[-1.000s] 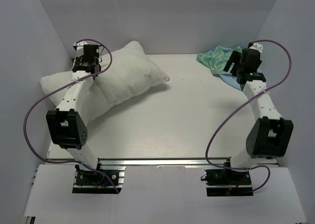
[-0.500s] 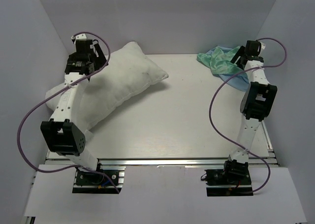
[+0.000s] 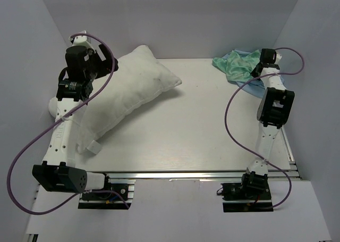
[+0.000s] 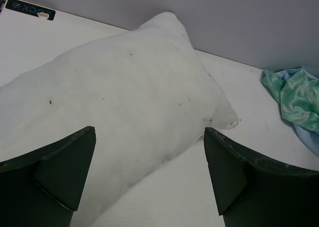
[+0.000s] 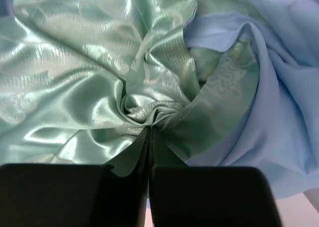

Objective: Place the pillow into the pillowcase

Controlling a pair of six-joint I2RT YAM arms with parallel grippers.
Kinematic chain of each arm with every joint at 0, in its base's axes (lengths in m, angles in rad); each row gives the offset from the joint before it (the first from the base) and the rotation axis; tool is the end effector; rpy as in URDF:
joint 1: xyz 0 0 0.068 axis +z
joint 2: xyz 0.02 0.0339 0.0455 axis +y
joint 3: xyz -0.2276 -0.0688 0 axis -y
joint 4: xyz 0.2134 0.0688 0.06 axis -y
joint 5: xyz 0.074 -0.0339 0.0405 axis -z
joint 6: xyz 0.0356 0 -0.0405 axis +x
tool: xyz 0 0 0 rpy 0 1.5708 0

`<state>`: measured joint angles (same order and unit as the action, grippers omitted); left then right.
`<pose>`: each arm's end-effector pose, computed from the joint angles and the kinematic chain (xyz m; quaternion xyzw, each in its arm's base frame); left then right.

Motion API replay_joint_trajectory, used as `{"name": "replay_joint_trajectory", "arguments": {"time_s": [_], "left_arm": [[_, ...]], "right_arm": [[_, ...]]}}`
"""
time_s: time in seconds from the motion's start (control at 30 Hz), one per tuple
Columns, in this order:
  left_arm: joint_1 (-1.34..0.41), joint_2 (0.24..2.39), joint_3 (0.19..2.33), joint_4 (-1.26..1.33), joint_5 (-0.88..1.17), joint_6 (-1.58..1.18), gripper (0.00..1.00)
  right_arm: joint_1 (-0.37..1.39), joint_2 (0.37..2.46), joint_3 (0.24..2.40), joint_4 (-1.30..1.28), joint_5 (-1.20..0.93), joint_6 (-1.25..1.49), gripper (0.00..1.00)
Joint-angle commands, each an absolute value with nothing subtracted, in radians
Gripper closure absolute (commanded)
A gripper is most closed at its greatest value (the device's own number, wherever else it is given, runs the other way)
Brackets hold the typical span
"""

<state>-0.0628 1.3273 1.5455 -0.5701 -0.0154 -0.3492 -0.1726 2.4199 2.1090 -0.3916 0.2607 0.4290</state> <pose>0.2629 -0.0160 0.4014 -0.1214 0.8109 -0.1109 0.5616 0.4862 -0.0941 0.1857 0.3187 0.8429 -0.0636 0.4287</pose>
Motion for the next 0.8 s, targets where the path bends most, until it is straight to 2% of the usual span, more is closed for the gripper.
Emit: {"name": "replay_joint_trajectory", "arguments": {"time_s": [0.0, 0.13, 0.27, 0.33, 0.37, 0.4, 0.5, 0.57, 0.63, 0.77], "left_arm": [[-0.061, 1.299, 1.545, -0.586, -0.008, -0.354, 0.02], [-0.061, 1.29, 1.525, -0.588, 0.096, -0.371, 0.02], [-0.061, 1.276, 1.461, -0.566, 0.208, -0.405, 0.02], [-0.061, 1.267, 1.398, -0.546, 0.262, -0.419, 0.02], [-0.061, 1.264, 1.376, -0.52, 0.309, -0.439, 0.02], [-0.061, 1.261, 1.35, -0.503, 0.337, -0.448, 0.02], [-0.066, 1.275, 1.272, -0.457, 0.435, -0.476, 0.02], [-0.089, 1.305, 1.259, -0.474, 0.462, -0.463, 0.02], [-0.15, 1.321, 1.265, -0.506, 0.419, -0.45, 0.02], [-0.313, 1.353, 1.263, -0.575, 0.267, -0.426, 0.02]], "right_arm": [[-0.14, 2.278, 2.054, -0.359, 0.224, 0.387, 1.0], [-0.101, 2.116, 1.979, -0.351, 0.1, 0.33, 1.0], [-0.038, 1.853, 1.853, -0.414, -0.056, 0.313, 1.0], [0.033, 1.734, 1.641, -0.416, -0.156, 0.357, 1.0], [0.066, 1.607, 1.55, -0.401, -0.167, 0.37, 1.0], [0.151, 1.547, 1.375, -0.352, -0.147, 0.392, 1.0], [0.326, 1.373, 1.221, -0.37, -0.095, 0.417, 1.0], [0.38, 1.312, 1.184, -0.474, -0.129, 0.422, 0.9], [0.451, 1.272, 1.164, -0.573, -0.133, 0.391, 0.71], [0.465, 1.126, 1.065, -0.623, -0.083, 0.393, 0.42]]}}
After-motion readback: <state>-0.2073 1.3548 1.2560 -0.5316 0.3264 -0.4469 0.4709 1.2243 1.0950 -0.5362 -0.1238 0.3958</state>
